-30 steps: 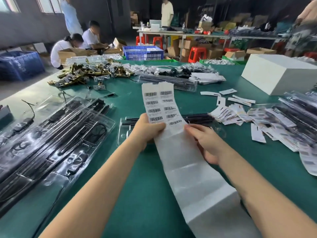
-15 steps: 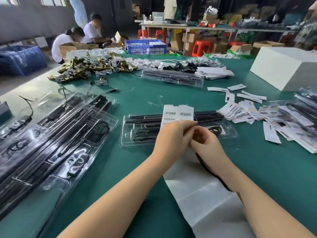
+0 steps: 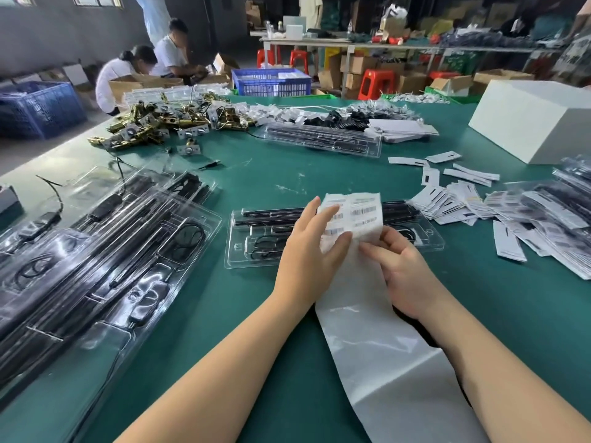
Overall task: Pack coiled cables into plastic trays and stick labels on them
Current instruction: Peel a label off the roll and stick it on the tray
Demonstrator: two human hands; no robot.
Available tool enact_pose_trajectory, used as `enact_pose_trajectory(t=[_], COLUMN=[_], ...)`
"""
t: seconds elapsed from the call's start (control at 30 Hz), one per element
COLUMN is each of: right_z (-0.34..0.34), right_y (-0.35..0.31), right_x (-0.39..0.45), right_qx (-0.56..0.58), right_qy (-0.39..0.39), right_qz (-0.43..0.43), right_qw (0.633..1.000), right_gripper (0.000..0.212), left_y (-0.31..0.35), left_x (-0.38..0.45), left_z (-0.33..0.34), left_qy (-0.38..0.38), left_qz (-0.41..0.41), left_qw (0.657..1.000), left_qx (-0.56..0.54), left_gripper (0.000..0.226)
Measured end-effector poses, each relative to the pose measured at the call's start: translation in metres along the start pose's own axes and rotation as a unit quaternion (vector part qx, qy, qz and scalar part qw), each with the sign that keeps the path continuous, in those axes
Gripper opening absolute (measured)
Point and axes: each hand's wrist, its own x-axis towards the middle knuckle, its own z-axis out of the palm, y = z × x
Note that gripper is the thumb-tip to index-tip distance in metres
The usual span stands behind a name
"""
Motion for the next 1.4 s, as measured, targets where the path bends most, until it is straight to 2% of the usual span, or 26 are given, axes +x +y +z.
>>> enact_pose_trajectory(t=[0.07, 0.13, 0.23, 0.3, 0.37, 0.43, 0.57, 0.67, 0.73, 0.77, 0.83, 0.9, 0.97, 1.07, 1.2, 1.27, 1.4], right_z=[0.001, 0.002, 0.002, 0.003, 0.002, 0.000, 0.001, -0.001, -0.004, -0.005, -0.001, 0.002, 0.003, 0.002, -0.001, -0.003, -0.003], right_y=[-0.001, -0.003, -0.003, -0.002, -0.001, -0.001, -0.001, -0.004, -0.006, -0.007, -0.007, -0.004, -0.002, -0.004, -0.008, -0.010, -0.009], right_x=[-0.001, 0.000, 0.002, 0.002, 0.003, 0.003, 0.001, -0.002, -0.004, -0.006, -0.010, -0.012, -0.014, -0.015, -0.015, -0.014, -0.015], right_qx=[0.014, 0.026, 0.027, 0.012, 0.002, 0.006, -0.033, -0.130, -0.204, -0.234, -0.296, -0.347, -0.373, -0.395, -0.447, -0.441, -0.392], right_qy=[0.014, 0.041, 0.057, 0.075, 0.089, 0.094, 0.124, 0.129, 0.112, 0.100, 0.069, 0.039, 0.019, 0.005, -0.012, -0.014, -0.040], right_qz=[0.010, 0.007, -0.010, -0.020, -0.024, -0.022, -0.065, -0.114, -0.146, -0.166, -0.211, -0.230, -0.229, -0.233, -0.261, -0.253, -0.213], right_qw=[1.000, 0.999, 0.998, 0.997, 0.996, 0.995, 0.990, 0.976, 0.961, 0.953, 0.929, 0.909, 0.899, 0.889, 0.856, 0.861, 0.894], right_gripper=[0.029, 0.035, 0.015, 0.010, 0.008, 0.005, 0.018, 0.005, 0.013, 0.013, 0.013, 0.017, 0.021, 0.018, 0.011, 0.013, 0.020], left_y=[0.000, 0.000, 0.001, 0.003, 0.005, 0.004, 0.004, 0.005, 0.006, 0.008, 0.014, 0.020, 0.023, 0.024, 0.025, 0.024, 0.023], left_x=[0.002, 0.002, 0.002, 0.002, 0.003, 0.003, 0.005, 0.005, 0.003, 0.003, 0.000, -0.005, -0.010, -0.011, -0.010, -0.010, -0.009], left_z=[0.000, 0.000, 0.001, 0.000, -0.002, -0.004, -0.007, -0.009, -0.012, -0.013, -0.010, -0.007, -0.005, -0.007, -0.008, -0.009, -0.009], left_qy=[0.020, 0.039, 0.048, 0.047, 0.043, 0.047, 0.058, 0.059, 0.088, 0.102, 0.103, 0.069, 0.034, 0.037, 0.044, 0.038, 0.046], left_qz=[-0.007, 0.013, 0.020, -0.025, -0.086, -0.117, -0.121, -0.122, -0.049, 0.013, 0.120, 0.145, 0.128, 0.131, 0.134, 0.122, 0.122], left_qw=[0.998, 0.996, 0.994, 0.987, 0.965, 0.954, 0.957, 0.969, 0.993, 0.994, 0.983, 0.983, 0.989, 0.989, 0.989, 0.991, 0.991], left_qx=[-0.065, -0.076, -0.091, -0.153, -0.243, -0.273, -0.256, -0.208, -0.058, 0.023, 0.096, 0.086, 0.067, 0.061, 0.052, 0.035, 0.035], left_gripper=[0.045, 0.043, 0.040, 0.043, 0.044, 0.042, 0.036, 0.031, 0.025, 0.021, 0.017, 0.018, 0.022, 0.020, 0.016, 0.016, 0.013])
